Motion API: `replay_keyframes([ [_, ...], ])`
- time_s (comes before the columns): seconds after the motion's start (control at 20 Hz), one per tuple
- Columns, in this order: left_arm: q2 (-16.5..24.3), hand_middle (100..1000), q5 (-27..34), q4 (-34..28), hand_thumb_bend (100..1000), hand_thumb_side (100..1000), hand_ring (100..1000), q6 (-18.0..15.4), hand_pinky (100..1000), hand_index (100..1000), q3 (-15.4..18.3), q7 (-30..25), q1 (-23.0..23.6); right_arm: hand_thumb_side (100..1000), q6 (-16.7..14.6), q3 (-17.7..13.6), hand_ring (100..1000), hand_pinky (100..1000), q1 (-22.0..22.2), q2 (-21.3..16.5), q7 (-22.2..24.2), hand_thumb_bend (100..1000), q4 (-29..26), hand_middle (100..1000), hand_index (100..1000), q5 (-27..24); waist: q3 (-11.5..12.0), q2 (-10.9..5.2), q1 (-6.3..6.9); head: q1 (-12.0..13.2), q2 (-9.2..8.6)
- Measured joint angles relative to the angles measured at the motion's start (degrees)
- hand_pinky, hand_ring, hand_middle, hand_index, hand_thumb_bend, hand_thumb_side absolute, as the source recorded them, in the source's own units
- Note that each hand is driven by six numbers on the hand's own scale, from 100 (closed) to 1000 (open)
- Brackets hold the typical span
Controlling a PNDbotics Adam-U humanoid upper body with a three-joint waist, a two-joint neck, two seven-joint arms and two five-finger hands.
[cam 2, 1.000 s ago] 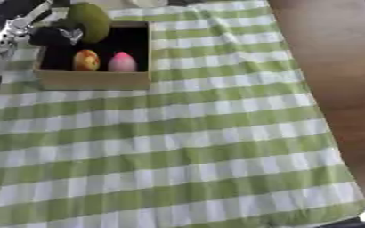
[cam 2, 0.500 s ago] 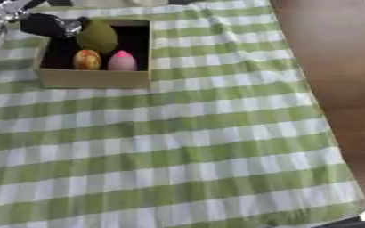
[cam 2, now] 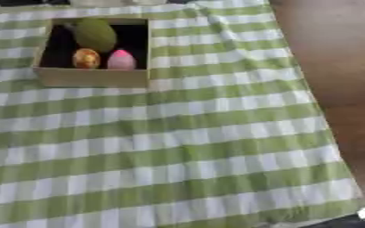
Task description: Pick up objects on the table and place them in the box.
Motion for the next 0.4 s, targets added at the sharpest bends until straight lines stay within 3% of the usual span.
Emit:
replay_keyframes([
  [0.25,6.4,755,16.4,-17.4,100,575,806,3.9,748,887,2.5,8.0,8.0,514,-1.0,-0.3,944,1000,0.1,-0.4,-2.5,100,-0.5,627,934,0.0,0.6,-0.65,0.0,-0.5,0.45],
  [0.4,9.6,755,24.6,-26.6,100,581,804,4.4,744,888,4.6,15.0,14.4,468,-2.4,-0.6,941,1000,0.2,-0.8,-4.3,100,-1.0,632,930,0.0,0.9,-1.03,0.0,-0.6,0.51],
])
